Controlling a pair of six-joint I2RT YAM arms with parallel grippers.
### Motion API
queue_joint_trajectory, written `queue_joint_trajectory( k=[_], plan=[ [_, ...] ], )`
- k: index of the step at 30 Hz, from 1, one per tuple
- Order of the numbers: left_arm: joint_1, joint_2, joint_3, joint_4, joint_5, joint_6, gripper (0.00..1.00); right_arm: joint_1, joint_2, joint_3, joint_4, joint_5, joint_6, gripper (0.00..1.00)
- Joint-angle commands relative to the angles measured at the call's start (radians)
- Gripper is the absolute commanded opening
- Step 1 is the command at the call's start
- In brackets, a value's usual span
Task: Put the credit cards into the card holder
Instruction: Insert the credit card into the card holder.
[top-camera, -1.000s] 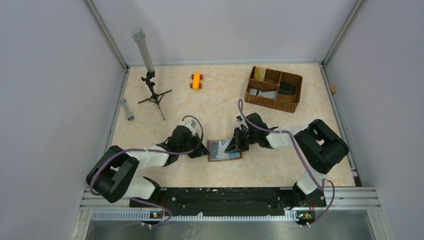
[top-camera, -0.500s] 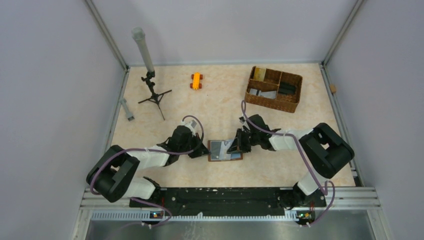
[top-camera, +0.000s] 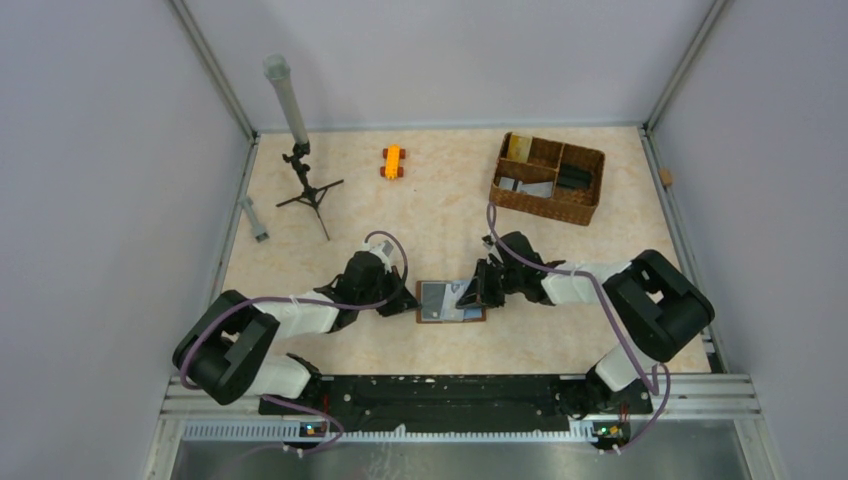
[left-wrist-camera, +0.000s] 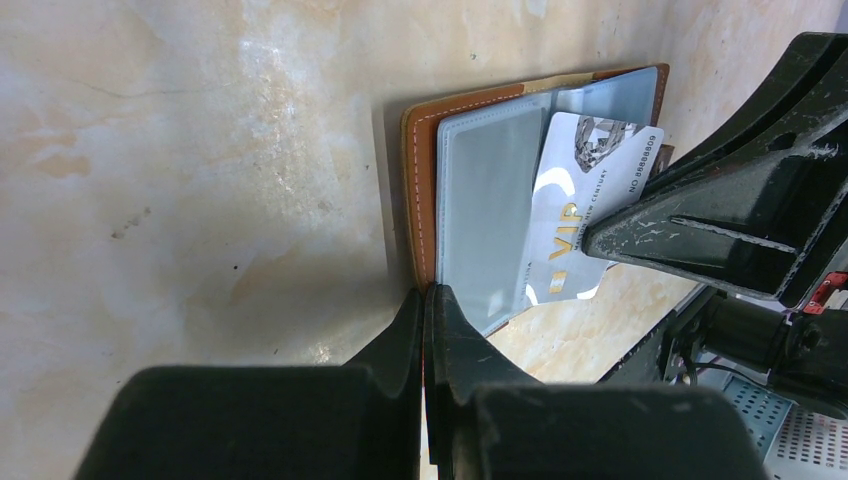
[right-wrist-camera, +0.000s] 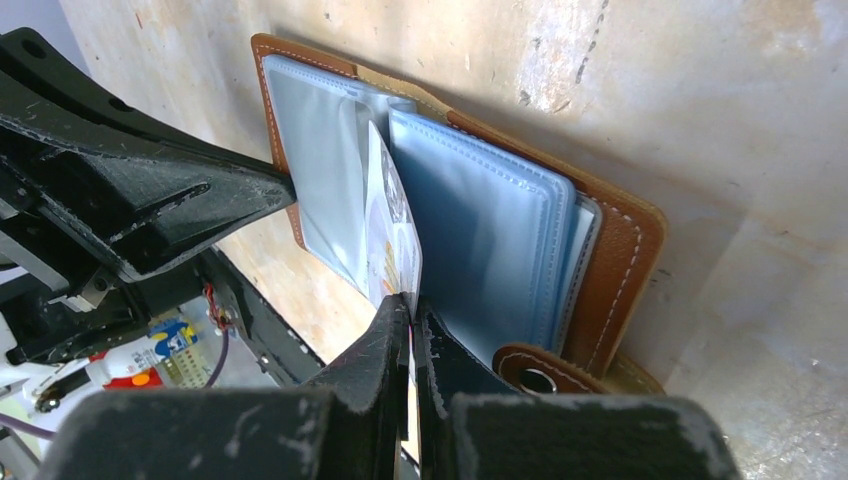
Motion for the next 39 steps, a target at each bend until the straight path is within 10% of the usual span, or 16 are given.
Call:
queue_joint_trajectory(
  k=[1,28,39],
  plan=[
    [-0.001,-0.005,-0.010,-0.029,-0.045,0.016,0.00,0.027,0.027,-0.033,-0.119,0.059,-0.024,0.00],
    [-0.002,0.028,0.019,0.048,0.082,0.106,0.00,0.084,0.224,0.145,-0.119,0.022,-0.052,0.01],
    [-0.002,0.032,0.019,0.030,0.049,0.063,0.00,0.089,0.068,0.238,-0.358,0.169,-0.150,0.36]
  ],
)
